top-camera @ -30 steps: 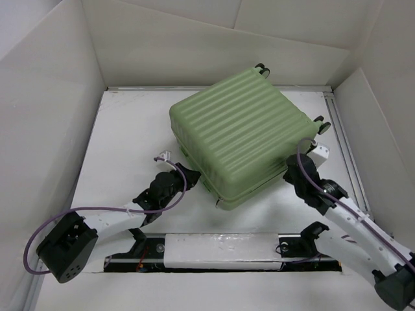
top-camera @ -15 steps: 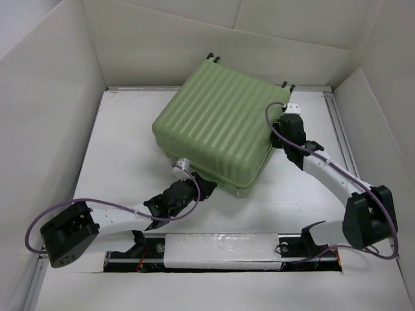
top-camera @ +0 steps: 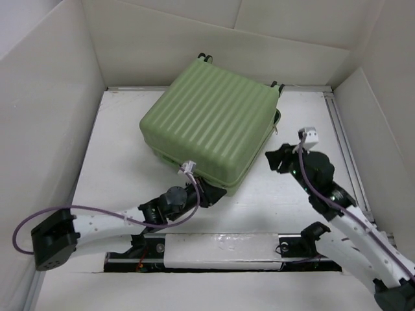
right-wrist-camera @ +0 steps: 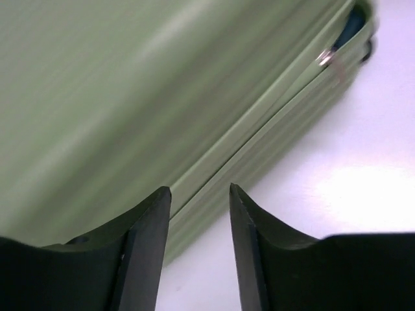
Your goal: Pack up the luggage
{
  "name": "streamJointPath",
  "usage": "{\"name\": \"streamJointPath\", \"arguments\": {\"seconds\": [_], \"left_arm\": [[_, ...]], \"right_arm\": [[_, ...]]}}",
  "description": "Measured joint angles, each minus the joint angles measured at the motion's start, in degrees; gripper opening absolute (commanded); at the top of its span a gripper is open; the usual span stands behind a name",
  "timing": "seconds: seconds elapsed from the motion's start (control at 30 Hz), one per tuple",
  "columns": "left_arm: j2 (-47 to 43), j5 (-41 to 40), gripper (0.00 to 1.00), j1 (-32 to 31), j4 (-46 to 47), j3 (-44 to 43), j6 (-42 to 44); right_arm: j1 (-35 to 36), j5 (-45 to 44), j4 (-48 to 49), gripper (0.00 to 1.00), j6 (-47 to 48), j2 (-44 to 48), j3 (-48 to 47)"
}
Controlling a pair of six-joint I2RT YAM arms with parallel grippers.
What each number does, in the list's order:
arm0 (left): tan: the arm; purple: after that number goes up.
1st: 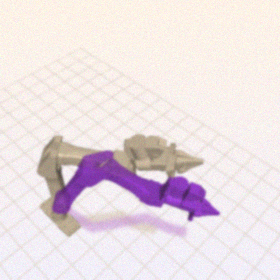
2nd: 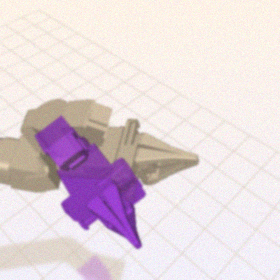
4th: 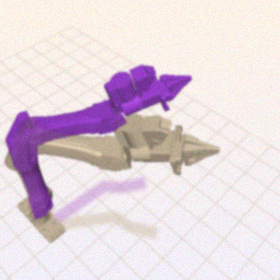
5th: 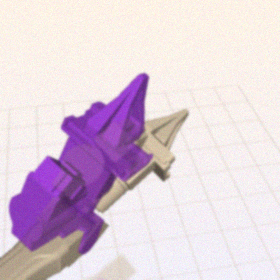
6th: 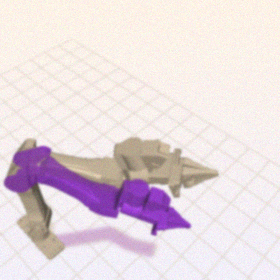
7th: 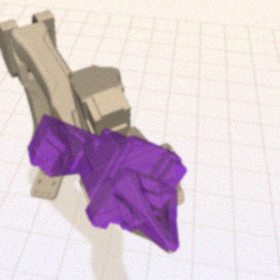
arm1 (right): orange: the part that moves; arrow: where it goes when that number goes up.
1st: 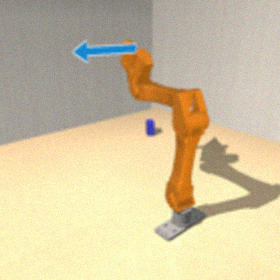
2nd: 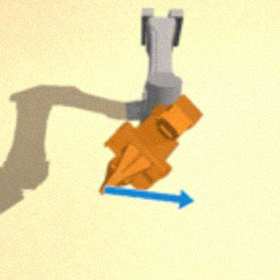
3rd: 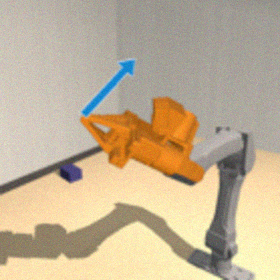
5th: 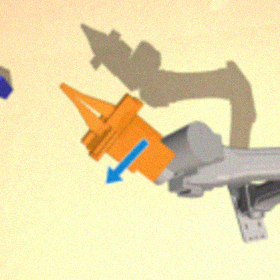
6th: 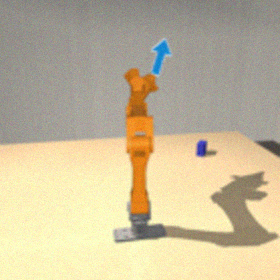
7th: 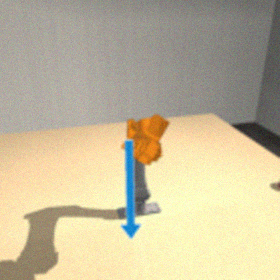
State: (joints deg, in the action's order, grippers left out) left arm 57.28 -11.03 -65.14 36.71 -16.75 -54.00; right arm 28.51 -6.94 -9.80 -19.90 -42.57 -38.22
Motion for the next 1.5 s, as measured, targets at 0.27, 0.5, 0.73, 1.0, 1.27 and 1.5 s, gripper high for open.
{"name": "streamJointPath", "arguments": {"seconds": [0.27, 0.5, 0.73, 1.0, 1.27, 1.5], "left_arm": [[-24.59, -12.96, 0.50, 1.70, -17.33, -0.33, 0.09], [-24.81, -28.55, 0.70, 7.15, -32.50, -14.84, 2.60], [0.55, -24.70, 0.68, 17.88, -38.36, -53.02, 13.92], [15.78, 12.87, 0.41, 66.03, -37.81, -56.87, 12.15], [32.28, 31.82, 0.41, 75.52, -35.76, -53.24, 11.08], [41.79, 39.47, 0.41, 73.64, -33.14, -53.29, 10.34]], "right_arm": [[13.90, -2.71, -2.89, 0.09, -5.97, 6.49, 12.31], [16.85, -6.25, -2.12, 0.05, -8.50, 0.98, 12.90], [18.10, -8.48, -1.38, 0.03, -10.40, 1.18, 14.23], [18.10, -11.10, -1.84, 0.00, -11.06, 5.49, 14.82], [12.15, -12.59, -2.51, 0.00, -9.75, -4.79, 8.68], [3.19, -9.73, 0.76, 0.00, -5.95, -17.59, 0.94]]}}
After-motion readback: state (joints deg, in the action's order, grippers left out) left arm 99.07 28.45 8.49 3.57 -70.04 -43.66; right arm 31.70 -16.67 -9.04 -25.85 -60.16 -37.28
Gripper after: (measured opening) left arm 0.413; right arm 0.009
